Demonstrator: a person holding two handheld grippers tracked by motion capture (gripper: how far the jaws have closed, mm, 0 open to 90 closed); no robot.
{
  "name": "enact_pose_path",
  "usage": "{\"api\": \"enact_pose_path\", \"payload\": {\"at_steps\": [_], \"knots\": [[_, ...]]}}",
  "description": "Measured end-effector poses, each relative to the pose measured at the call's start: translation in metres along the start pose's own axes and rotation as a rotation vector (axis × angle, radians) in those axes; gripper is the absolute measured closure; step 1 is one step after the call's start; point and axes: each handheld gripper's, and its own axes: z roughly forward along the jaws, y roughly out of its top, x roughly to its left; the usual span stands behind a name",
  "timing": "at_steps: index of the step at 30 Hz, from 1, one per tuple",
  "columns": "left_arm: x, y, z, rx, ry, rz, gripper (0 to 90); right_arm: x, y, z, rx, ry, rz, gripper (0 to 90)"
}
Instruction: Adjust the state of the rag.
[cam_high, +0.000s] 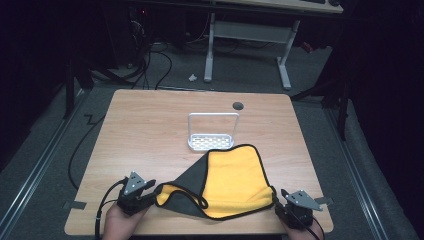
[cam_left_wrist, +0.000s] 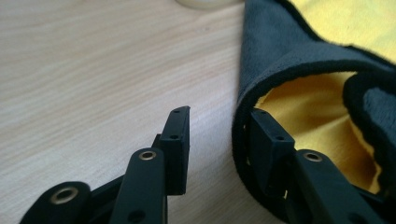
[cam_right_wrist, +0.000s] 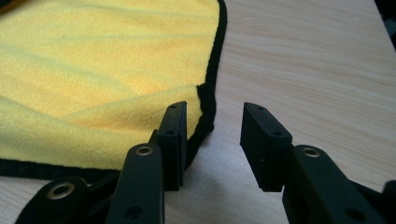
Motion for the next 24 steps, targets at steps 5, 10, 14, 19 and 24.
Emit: {"api": "enact_pose_path", "payload": {"at_steps": [5, 10, 14, 19, 24], "knots": [[-0.008, 0.006, -0.009, -0.056, 0.055, 0.008, 58.2, 0.001, 0.002, -0.002, -0.019, -0.006, -0.003, 60.4], [0.012, 0.0, -0.007, -0.012, 0.11, -0.087, 59.4, 0.003, 0.003, -0.003, -0.031, -0.007, -0.015, 60.2], [0.025, -0.003, -0.012, -0.012, 0.063, -0.178, 61.4, 0.006, 0.004, -0.002, -0.034, 0.007, -0.021, 60.3], [0.018, 0.004, -0.021, -0.057, 0.006, -0.167, 57.1, 0.015, 0.008, 0.004, -0.035, 0.054, -0.045, 60.3], [0.029, -0.001, -0.025, -0.051, 0.005, -0.206, 58.8, 0.025, 0.01, 0.007, -0.029, 0.078, -0.076, 60.3]]}}
